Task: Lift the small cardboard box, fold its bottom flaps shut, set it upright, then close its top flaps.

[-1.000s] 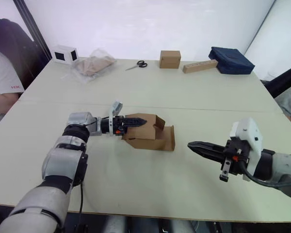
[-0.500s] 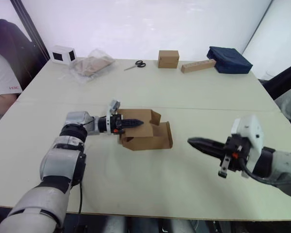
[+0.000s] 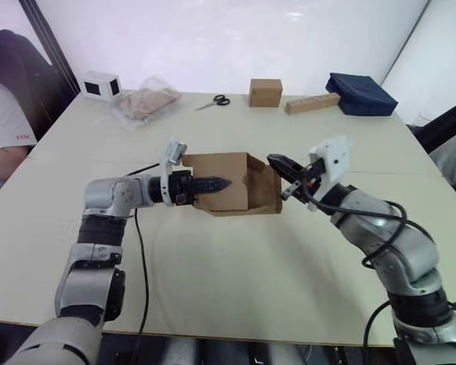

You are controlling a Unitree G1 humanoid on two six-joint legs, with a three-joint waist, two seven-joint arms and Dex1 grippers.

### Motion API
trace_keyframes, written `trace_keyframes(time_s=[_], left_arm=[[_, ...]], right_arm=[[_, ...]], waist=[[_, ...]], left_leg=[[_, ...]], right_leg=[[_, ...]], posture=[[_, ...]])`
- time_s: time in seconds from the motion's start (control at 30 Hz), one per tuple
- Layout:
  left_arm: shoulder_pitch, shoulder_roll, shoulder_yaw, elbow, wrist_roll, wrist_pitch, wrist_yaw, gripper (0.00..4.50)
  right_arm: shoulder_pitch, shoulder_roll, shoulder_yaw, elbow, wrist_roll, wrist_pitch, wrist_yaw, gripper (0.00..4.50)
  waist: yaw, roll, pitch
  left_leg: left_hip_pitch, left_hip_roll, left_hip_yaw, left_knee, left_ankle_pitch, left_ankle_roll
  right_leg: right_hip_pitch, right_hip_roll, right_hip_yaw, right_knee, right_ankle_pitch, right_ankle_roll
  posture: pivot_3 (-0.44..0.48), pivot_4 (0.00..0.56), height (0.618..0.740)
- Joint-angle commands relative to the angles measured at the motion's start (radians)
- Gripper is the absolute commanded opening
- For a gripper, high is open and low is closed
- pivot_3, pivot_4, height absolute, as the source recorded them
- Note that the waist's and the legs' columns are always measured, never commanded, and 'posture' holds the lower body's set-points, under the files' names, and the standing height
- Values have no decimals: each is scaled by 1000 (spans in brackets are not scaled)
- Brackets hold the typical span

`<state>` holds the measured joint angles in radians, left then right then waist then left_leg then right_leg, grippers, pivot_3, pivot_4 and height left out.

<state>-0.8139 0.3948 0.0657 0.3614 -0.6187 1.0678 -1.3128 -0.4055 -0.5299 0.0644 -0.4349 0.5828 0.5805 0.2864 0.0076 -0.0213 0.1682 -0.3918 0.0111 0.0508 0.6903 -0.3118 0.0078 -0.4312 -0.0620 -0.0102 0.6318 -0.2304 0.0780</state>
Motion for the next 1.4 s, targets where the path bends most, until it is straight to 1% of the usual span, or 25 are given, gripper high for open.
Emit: trace_keyframes(time_s=[0.03, 0.2, 0.3, 0.43, 0.6, 0.73, 0.97, 1.13, 1.2, 1.3, 1.4], left_arm=[[7, 14, 26, -65, -55, 28, 25, 14], [7, 21, 23, -81, -84, 40, 52, 14], [1, 12, 26, -103, -108, 62, 84, 14], [-20, -1, 33, -115, -140, 96, 120, 14], [-24, -3, 28, -95, -150, 88, 139, 14], [-26, 2, 25, -84, -155, 82, 145, 14], [-20, 33, 20, -40, -142, 43, 123, 14], [-13, 36, 42, -28, -154, 31, 139, 14], [-15, 33, 55, -20, -160, 30, 147, 14], [-14, 25, 72, -17, -163, 20, 160, 14], [-18, 21, 85, -11, -171, 21, 166, 14]], right_arm=[[-27, 44, -2, 9, -13, -29, 44, 0], [-37, 69, 12, 19, -47, -27, 91, 0], [-38, 76, 43, 7, -57, -20, 136, 0], [-49, 99, 57, 21, -85, -25, 149, 0], [-59, 122, 58, 23, -112, -32, 161, 0], [-64, 125, 53, 21, -138, -37, 170, 0], [-26, 56, -48, -56, -126, 5, 180, 0], [30, 4, -155, -160, -72, 73, 171, 0], [80, -2, -192, -221, -40, 107, 155, 0], [166, 11, -210, -293, -15, 136, 124, 0], [274, 28, -195, -339, -22, 134, 100, 0]], waist=[[-3, 0, 0], [-4, 0, 0], [-5, 0, 0], [-6, 0, 0], [-7, 0, 0], [-19, 0, 0], [-19, 0, 0], [-18, 0, 0], [-17, 0, 0], [-18, 0, 0], [-18, 0, 0]], left_leg=[[0, 0, 0, 0, 0, 0], [0, 0, 0, 0, 0, 0], [0, 0, 0, 0, 0, 0], [0, 0, 0, 0, 0, 0], [0, 0, 0, 0, 0, 0], [0, 0, 0, 0, 0, 0], [0, 0, 0, 0, 0, 0], [0, 0, -1, 0, 0, 0], [0, 0, -1, 0, 0, 0], [0, 0, -1, 0, 0, 0], [1, 0, -1, 0, 0, 0]], right_leg=[[0, 0, 0, 0, 0, 0], [0, 0, 0, 0, 0, 0], [0, 0, -1, 1, 0, 1], [0, 0, -1, 1, 0, 1], [0, 0, -1, 1, 0, 1], [0, 0, -1, 1, 0, 1], [0, 0, -1, 1, 0, 1], [0, 0, -1, 1, 0, 1], [0, 0, -1, 1, 0, 1], [0, 0, -1, 0, 0, 1], [1, 0, -1, 0, 0, 1]], posture=[[0, 150, 740], [0, 150, 740], [0, 150, 740], [0, 150, 740], [0, 150, 740], [0, 150, 740], [0, 150, 740], [0, 150, 740], [0, 150, 740], [0, 150, 740], [0, 150, 740]])
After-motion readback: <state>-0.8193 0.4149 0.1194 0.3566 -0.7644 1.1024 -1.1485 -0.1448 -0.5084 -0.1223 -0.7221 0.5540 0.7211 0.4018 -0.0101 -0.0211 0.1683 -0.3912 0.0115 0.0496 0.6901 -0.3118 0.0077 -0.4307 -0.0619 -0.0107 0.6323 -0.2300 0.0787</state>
